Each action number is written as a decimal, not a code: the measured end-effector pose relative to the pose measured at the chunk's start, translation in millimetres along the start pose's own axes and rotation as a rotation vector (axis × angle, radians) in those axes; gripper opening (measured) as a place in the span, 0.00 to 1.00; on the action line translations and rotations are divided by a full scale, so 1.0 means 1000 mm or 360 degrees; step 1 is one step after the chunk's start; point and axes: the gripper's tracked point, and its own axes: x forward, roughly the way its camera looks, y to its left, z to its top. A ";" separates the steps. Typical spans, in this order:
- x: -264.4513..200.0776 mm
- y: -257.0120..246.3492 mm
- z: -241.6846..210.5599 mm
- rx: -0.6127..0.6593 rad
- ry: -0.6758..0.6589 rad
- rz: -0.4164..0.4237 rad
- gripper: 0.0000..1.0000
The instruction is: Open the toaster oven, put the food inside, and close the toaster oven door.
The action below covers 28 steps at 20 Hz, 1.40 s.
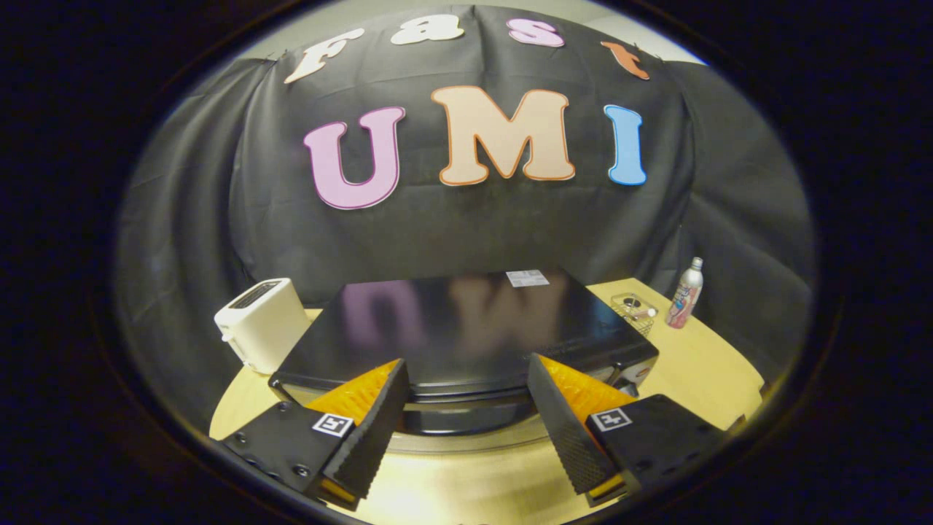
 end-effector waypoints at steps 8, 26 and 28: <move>-0.028 -0.005 -0.014 -0.0006 0.0060 0.0025 1.00; -0.102 -0.034 -0.118 0.0024 0.0365 -0.0036 1.00; -0.106 -0.037 -0.137 0.0019 0.0437 -0.0041 1.00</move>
